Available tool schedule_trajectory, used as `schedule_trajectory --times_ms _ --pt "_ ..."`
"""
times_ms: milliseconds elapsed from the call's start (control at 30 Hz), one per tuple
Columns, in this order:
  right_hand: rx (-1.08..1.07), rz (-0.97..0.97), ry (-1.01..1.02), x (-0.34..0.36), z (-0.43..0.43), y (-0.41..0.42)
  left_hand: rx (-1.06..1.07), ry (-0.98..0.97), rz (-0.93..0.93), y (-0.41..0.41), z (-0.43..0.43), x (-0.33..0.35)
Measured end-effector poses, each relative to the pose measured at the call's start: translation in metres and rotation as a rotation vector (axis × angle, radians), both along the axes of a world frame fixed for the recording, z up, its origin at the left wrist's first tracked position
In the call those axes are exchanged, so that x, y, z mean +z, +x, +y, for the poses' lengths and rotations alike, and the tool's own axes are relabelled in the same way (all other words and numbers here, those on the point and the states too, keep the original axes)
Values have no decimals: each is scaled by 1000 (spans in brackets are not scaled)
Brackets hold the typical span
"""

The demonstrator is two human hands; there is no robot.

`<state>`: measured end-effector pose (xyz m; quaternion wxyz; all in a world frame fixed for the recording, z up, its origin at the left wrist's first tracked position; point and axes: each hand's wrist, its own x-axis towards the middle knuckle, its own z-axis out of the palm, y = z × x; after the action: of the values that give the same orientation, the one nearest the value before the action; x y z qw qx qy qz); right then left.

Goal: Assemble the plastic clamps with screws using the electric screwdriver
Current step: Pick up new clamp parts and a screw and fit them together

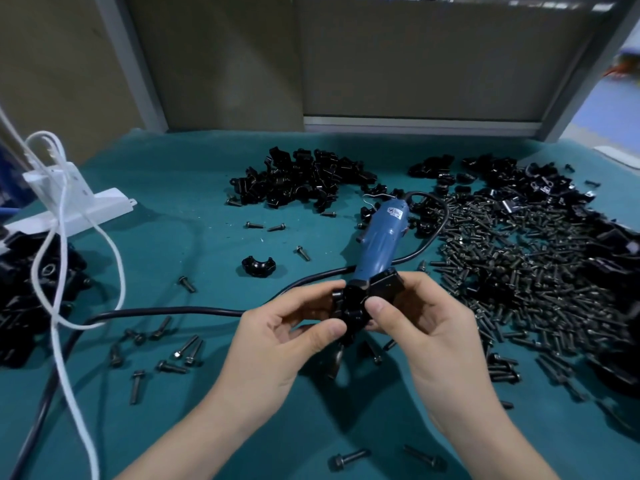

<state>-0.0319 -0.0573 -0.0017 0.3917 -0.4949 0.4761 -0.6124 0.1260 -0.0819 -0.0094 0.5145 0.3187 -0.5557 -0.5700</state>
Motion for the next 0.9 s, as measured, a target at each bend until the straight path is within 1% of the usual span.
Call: schedule_trajectory --times_ms 100,300,433,633,767,900 --pt "11 34 -27 1 2 -1 19 17 -5 2 -1 -1" --pt "77 143 -148 6 3 -6 -10 178 72 0 -1 0" --pt "109 209 -199 4 3 -5 -13 223 114 1 0 2" --pt "128 248 -234 2 3 -1 -56 243 130 4 -2 3" --pt "121 295 -247 0 2 -2 -19 232 96 5 -3 2" --pt "100 376 -292 -1 1 -2 -3 207 111 3 -2 2"
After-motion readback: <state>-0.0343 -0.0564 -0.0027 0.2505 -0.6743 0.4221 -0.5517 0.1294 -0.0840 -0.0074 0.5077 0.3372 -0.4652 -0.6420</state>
